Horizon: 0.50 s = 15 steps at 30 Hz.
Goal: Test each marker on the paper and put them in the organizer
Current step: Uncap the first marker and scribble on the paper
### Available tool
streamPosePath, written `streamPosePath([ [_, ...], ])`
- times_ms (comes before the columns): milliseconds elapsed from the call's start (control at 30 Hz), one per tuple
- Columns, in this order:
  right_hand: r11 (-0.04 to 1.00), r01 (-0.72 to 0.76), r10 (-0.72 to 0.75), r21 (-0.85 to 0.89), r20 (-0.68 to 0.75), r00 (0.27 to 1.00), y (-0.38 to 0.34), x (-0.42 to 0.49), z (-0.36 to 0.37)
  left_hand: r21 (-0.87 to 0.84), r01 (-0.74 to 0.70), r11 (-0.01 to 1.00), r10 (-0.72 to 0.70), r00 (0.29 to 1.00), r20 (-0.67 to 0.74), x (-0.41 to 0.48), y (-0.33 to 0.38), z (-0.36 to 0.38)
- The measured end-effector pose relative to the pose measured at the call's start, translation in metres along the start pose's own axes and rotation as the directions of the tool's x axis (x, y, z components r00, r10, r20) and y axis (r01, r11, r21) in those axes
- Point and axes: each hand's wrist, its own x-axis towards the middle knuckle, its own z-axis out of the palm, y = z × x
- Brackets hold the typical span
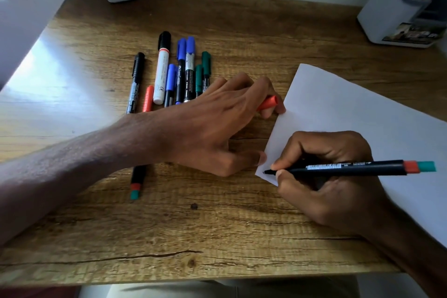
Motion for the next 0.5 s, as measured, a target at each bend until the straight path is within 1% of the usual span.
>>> streamPosePath([
  [333, 1.0, -0.001, 0.001, -0.002, -0.007, 1.0, 0.0011, -0.0007, -0.0003, 0.024, 0.016, 1.0, -0.017, 0.999, 0.029, 0.001, 0.0001, 0.0006],
  [500, 1.0, -0.011, 0.011, 0.008, -0.017, 1.0, 0.0018, -0.0002, -0.0007, 0.011, 0.013, 1.0, -0.013, 1.0, 0.012, 0.0004, 0.0008, -0.0004],
])
